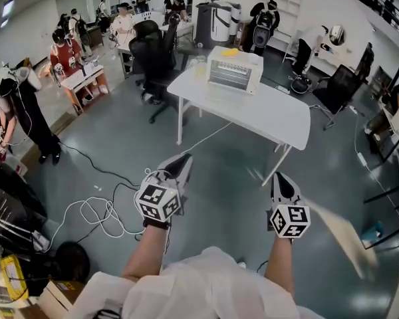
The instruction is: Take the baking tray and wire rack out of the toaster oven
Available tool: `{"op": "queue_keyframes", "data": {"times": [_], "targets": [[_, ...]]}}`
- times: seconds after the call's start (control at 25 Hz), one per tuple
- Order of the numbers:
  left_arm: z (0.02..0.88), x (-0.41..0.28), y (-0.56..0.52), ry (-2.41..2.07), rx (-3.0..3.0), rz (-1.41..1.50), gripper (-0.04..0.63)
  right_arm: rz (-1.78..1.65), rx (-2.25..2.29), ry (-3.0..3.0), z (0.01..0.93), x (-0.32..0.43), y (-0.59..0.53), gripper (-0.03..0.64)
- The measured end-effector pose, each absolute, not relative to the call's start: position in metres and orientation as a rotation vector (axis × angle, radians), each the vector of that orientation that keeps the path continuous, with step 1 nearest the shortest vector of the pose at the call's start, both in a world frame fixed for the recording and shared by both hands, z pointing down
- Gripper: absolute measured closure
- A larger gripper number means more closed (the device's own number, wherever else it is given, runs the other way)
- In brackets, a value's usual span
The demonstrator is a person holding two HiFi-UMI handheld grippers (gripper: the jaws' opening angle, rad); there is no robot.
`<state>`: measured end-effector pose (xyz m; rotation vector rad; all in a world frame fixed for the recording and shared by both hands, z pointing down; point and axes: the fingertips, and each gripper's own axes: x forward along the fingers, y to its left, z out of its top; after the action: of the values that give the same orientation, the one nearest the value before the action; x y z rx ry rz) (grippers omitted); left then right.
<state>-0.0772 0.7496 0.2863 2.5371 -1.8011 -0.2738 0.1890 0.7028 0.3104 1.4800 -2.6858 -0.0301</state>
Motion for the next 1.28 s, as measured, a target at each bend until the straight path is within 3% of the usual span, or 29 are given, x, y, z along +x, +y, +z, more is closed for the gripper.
{"op": "queue_keyframes", "data": {"times": [0.48, 0.76, 1.28], "targets": [[0.284, -0.09, 0.762, -1.84, 2.493, -0.314, 0.574, -0.015, 1.449, -2.699, 0.305, 0.183, 0.707, 0.614], [0.306, -0.114, 0.718, -1.866, 2.453, -0.31, 0.574, 0.015, 1.468, -2.688, 0.334, 0.164, 0.648, 0.614], [0.281, -0.082, 0.558, -1.854, 2.504, -0.28, 0.574, 0.019, 1.377, -2.764, 0.323, 0.171, 0.495, 0.612]]}}
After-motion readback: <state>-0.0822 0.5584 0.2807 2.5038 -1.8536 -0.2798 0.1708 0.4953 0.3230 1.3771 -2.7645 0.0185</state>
